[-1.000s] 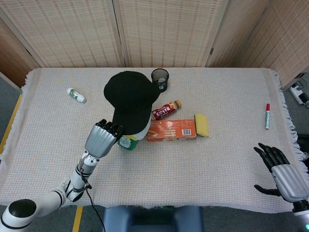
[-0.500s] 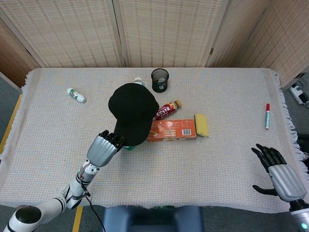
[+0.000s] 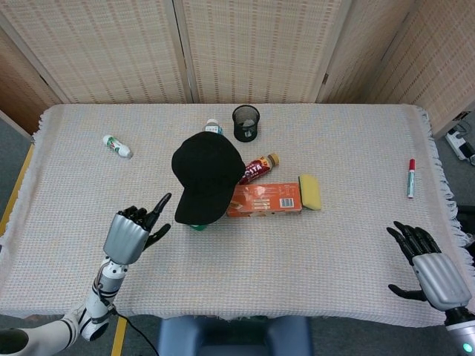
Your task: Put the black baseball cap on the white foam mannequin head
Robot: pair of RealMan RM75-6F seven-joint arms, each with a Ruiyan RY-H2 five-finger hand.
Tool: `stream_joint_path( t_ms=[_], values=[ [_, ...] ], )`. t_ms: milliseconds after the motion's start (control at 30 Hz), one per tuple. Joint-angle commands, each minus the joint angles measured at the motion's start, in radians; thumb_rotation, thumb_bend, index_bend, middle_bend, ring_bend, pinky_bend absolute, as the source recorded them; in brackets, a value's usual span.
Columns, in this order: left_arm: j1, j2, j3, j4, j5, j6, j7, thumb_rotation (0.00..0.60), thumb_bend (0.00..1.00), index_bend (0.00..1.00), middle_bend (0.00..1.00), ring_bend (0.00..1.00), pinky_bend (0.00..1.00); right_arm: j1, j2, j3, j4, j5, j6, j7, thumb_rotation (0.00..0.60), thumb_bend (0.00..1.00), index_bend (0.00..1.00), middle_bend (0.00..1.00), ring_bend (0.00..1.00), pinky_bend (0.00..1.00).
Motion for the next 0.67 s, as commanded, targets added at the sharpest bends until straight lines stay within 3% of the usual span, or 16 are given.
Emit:
stream_joint_path(
  t_ms=[33, 100, 233, 300, 467, 567, 667],
  values=[
    [0.137, 0.175, 0.065, -0.219, -0.083, -0.040, 0.051, 0.600, 0.05, 0.00, 0.70, 0.68, 0.97, -0.002, -0.002, 0.001, -0.002, 0.000, 0.003, -0.005, 0.600, 0.05, 0.00, 0.00, 0.00, 0.00],
    [0.188, 0.249, 0.085, -0.317, -0.140, -0.069, 0.052, 0.600, 0.04, 0.01, 0.57, 0.53, 0.86, -0.003, -0.006, 0.001, -0.003, 0.000, 0.006, -0.013, 0.600, 0.05, 0.00, 0.00, 0.00, 0.00],
    [0.293, 0.428, 0.122, -0.537, -0.312, -0.159, 0.011, 0.600, 0.03, 0.06, 0.31, 0.25, 0.46, -0.005, -0.022, 0.002, -0.004, -0.001, 0.005, -0.039, 0.600, 0.05, 0.00, 0.00, 0.00, 0.00],
    [0.323, 0.522, 0.144, -0.624, -0.379, -0.226, -0.047, 0.600, 0.03, 0.09, 0.25, 0.19, 0.37, -0.004, -0.038, 0.007, 0.002, -0.003, 0.009, -0.050, 0.600, 0.05, 0.00, 0.00, 0.00, 0.00],
    [0.364, 0.663, 0.186, -0.717, -0.469, -0.334, -0.063, 0.600, 0.03, 0.12, 0.18, 0.09, 0.23, -0.013, -0.109, 0.039, 0.050, 0.002, 0.060, -0.100, 0.600, 0.05, 0.00, 0.00, 0.00, 0.00],
    [0.361, 0.721, 0.195, -0.763, -0.473, -0.388, -0.054, 0.600, 0.03, 0.13, 0.15, 0.06, 0.20, -0.017, -0.138, 0.055, 0.070, 0.021, 0.073, -0.131, 0.600, 0.05, 0.00, 0.00, 0.00, 0.00],
    [0.376, 0.741, 0.184, -0.769, -0.442, -0.374, -0.065, 0.600, 0.03, 0.13, 0.15, 0.05, 0.20, -0.017, -0.153, 0.060, 0.078, 0.033, 0.071, -0.148, 0.600, 0.05, 0.00, 0.00, 0.00, 0.00]
  ],
)
